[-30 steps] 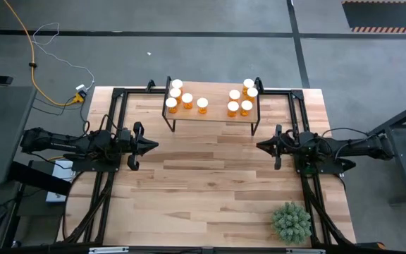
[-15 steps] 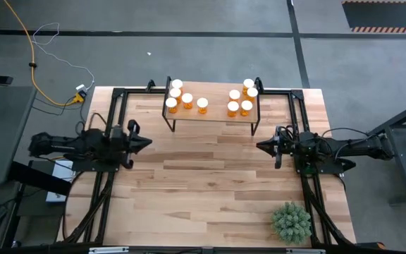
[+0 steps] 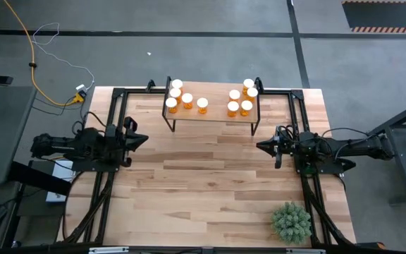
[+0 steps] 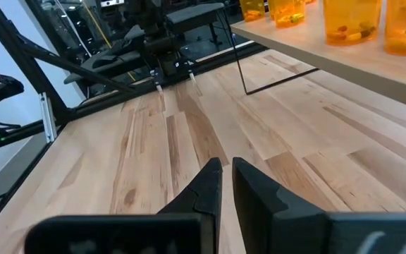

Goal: Pick and place medicine bottles onto shelf by color
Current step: Return to Home Position

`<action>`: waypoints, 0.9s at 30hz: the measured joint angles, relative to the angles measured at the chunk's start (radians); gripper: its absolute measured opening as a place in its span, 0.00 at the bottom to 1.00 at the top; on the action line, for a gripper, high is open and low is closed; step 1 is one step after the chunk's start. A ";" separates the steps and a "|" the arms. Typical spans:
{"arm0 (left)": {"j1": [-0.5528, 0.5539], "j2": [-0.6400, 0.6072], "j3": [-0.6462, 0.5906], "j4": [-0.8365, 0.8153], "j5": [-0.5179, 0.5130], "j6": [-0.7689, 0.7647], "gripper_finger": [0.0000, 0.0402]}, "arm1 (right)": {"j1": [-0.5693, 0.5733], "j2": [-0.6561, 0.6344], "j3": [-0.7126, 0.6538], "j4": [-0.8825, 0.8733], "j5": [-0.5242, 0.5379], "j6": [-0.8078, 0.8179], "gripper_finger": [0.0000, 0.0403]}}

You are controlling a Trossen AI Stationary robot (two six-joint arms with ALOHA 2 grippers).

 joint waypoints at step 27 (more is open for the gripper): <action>-0.164 -0.001 0.000 -0.279 0.024 0.070 0.01 | 0.000 0.000 0.000 0.000 -0.001 0.000 0.07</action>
